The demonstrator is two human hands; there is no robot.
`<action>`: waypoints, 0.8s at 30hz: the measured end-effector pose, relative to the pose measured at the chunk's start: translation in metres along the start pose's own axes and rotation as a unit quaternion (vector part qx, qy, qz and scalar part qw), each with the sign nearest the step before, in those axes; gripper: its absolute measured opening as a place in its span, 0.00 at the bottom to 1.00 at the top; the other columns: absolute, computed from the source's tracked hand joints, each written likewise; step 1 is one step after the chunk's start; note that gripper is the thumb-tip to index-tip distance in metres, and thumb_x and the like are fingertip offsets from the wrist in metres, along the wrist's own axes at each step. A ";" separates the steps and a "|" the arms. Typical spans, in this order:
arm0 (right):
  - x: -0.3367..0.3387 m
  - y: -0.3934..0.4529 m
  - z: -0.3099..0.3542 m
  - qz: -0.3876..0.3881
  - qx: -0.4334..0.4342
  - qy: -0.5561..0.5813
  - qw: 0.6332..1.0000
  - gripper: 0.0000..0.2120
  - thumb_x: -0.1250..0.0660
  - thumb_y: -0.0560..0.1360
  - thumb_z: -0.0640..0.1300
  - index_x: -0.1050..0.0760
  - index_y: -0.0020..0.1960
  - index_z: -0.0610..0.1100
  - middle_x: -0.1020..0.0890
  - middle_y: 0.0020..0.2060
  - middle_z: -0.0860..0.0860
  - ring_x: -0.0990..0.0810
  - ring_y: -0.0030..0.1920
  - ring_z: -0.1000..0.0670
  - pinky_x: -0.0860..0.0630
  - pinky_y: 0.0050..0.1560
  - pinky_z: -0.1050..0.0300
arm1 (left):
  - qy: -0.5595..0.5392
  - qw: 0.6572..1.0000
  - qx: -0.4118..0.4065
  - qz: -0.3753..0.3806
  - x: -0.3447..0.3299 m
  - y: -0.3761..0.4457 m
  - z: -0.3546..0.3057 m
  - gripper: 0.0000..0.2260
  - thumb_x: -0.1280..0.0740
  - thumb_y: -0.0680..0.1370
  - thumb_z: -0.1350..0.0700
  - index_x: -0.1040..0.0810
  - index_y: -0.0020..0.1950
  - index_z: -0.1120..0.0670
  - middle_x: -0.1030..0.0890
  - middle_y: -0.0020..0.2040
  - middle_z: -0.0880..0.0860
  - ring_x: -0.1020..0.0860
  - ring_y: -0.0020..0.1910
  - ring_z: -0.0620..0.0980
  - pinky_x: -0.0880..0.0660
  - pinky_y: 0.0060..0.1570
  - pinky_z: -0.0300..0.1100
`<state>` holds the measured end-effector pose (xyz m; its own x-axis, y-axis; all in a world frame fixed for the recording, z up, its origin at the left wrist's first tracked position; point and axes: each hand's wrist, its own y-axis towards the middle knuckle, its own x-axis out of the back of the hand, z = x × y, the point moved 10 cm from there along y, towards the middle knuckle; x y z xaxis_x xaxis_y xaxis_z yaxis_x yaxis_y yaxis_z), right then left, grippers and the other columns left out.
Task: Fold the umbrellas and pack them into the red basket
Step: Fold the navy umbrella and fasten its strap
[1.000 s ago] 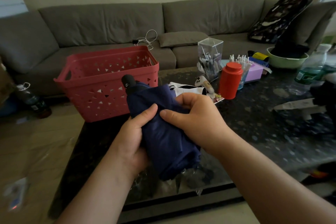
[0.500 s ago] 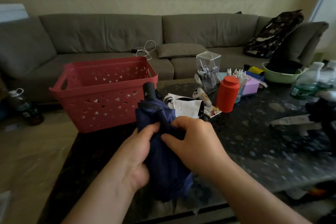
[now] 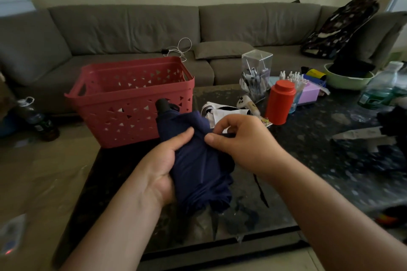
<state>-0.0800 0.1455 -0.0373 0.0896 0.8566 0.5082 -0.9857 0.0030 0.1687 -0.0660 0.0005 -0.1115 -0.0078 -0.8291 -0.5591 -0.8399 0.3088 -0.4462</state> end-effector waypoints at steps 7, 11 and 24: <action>0.009 0.009 0.002 0.014 0.002 0.050 0.999 0.14 0.19 0.71 0.51 0.23 0.45 0.48 0.22 0.27 0.56 0.26 0.27 0.55 0.29 0.30 0.60 | 0.009 1.000 0.008 -0.011 0.000 -0.001 0.002 0.23 0.26 0.72 0.49 0.15 0.64 0.59 0.14 0.59 0.63 0.14 0.53 0.62 0.20 0.55 0.55; 0.013 0.009 0.005 0.035 0.020 0.046 0.998 0.14 0.21 0.73 0.54 0.23 0.46 0.48 0.24 0.26 0.56 0.28 0.28 0.55 0.30 0.30 0.58 | 0.013 0.999 0.036 -0.006 -0.005 -0.006 0.003 0.20 0.29 0.78 0.49 0.16 0.64 0.61 0.14 0.59 0.63 0.15 0.51 0.61 0.20 0.52 0.54; 0.032 -0.058 0.051 -0.139 0.235 -0.038 0.961 0.09 0.31 0.78 0.54 0.17 0.45 0.52 0.21 0.42 0.55 0.21 0.46 0.52 0.25 0.47 0.55 | -0.097 0.993 -0.052 0.031 0.002 0.004 -0.029 0.23 0.35 0.82 0.42 0.16 0.67 0.57 0.17 0.66 0.61 0.18 0.63 0.60 0.25 0.67 0.57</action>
<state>-0.0125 0.1467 0.0124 0.3683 0.8162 0.4451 -0.7503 -0.0218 0.6608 -0.0854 -0.0133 -0.0945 0.0356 -0.7011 -0.7122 -0.8930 0.2977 -0.3377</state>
